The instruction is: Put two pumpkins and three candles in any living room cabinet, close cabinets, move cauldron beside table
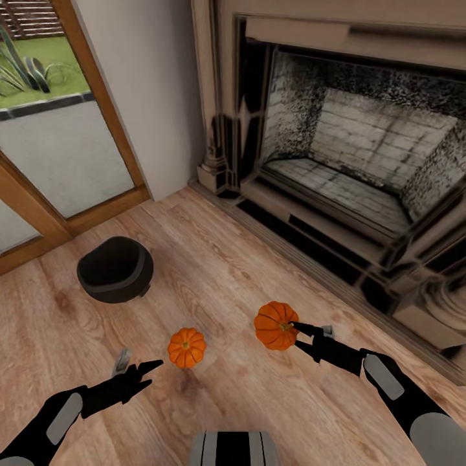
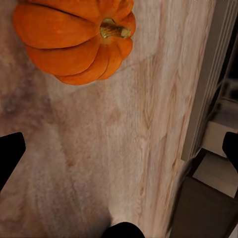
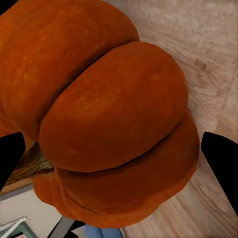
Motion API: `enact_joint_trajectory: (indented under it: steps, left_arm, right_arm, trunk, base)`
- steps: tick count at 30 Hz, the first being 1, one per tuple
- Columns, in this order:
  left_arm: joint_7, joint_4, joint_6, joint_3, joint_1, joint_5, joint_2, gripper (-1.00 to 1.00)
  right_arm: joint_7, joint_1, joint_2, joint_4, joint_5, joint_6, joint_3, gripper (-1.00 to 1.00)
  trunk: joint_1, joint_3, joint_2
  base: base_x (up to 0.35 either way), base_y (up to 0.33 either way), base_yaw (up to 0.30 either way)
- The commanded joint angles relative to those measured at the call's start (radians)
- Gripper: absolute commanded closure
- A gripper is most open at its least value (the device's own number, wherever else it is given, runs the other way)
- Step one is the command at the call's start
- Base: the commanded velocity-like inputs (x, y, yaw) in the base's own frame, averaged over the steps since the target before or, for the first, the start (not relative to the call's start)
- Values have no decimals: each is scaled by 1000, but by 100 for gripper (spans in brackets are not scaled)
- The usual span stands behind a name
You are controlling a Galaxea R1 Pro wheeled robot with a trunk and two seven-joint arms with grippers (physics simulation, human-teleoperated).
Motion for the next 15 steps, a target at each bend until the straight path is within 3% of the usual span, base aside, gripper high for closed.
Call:
enact_joint_trajectory:
  steps: [1, 7, 15]
  left_arm:
    - [-1, 0, 6, 2, -1, 2, 0, -100]
    - [-1, 0, 6, 2, -1, 3, 0, -100]
    - [-5, 5, 11, 3, -1, 18, 5, -100]
  right_arm:
    - [-1, -1, -1, 0, -6, 3, 4, 100]
    - [-1, -1, -1, 0, -6, 3, 4, 100]
    - [0, -1, -1, 0, -6, 3, 4, 100]
  trunk:
    - [0, -1, 0]
    - [0, -1, 0]
    - [0, -1, 0]
  base:
    - [84, 10, 0]
    - [211, 10, 0]
    - [130, 140, 0]
